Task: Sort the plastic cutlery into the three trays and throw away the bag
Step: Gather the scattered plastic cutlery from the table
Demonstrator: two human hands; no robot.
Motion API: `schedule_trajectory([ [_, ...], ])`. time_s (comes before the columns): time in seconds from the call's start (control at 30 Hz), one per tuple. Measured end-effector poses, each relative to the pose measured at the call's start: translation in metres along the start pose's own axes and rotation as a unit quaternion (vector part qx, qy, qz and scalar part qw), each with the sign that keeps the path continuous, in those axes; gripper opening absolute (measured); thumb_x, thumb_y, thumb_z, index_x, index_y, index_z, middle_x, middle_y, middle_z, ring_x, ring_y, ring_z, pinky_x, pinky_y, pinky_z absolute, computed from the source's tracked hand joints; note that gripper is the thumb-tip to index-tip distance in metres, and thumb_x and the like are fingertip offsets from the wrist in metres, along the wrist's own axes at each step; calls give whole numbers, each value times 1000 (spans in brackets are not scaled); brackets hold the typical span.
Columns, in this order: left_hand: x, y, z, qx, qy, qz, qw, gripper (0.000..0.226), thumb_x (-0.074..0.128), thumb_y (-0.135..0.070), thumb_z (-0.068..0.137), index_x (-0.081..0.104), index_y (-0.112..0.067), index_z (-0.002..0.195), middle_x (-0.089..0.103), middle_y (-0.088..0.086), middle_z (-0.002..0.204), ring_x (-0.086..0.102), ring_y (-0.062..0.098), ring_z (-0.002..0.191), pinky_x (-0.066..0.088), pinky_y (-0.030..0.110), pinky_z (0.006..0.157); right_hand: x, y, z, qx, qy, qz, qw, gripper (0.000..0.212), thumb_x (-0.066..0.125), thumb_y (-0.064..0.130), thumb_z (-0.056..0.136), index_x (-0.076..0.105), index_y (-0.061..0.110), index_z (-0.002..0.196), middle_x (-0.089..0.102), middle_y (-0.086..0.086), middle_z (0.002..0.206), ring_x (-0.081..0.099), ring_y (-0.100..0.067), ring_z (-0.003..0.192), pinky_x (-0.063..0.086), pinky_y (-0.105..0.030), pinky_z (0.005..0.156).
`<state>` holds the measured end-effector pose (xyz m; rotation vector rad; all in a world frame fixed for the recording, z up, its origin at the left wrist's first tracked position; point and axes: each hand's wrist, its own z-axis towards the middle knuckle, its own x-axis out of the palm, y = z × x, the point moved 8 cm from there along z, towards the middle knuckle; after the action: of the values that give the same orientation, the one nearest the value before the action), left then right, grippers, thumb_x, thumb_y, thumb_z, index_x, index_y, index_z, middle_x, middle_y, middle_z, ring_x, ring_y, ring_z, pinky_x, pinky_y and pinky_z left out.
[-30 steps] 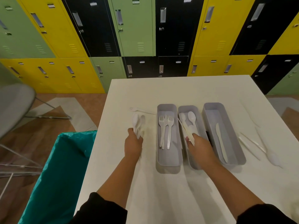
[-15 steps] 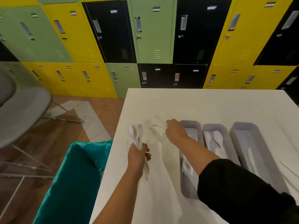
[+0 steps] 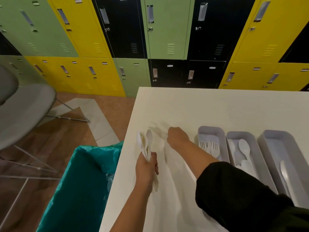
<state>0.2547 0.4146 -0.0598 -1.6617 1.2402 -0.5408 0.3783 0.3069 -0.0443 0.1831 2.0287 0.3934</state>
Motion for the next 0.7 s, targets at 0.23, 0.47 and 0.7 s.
schedule_trajectory([
  [0.23,20,-24,-19,20,32,-29,999,22,47,-18,96,49,-11,75,49,4,59,43,14,44,42,28,49,-26,-24,-48,19,-68,356,932,18,38,18,96,47,4,102,52,-7,85,53,-22,79,43,-28,62],
  [0.47,87,-48,-66,65,122,10,990,24,48,-20,95,46,-13,73,44,1,55,40,12,42,38,26,47,-54,-92,-129,39,-78,521,849,20,37,4,93,56,11,96,57,2,73,46,-12,56,43,-22,58],
  [0.7,172,-72,-131,140,200,87,966,13,56,-24,93,57,-16,83,56,10,63,53,22,49,40,13,47,-96,-210,-202,107,-233,461,850,29,57,25,91,56,17,63,50,2,50,48,-12,49,37,-24,53],
])
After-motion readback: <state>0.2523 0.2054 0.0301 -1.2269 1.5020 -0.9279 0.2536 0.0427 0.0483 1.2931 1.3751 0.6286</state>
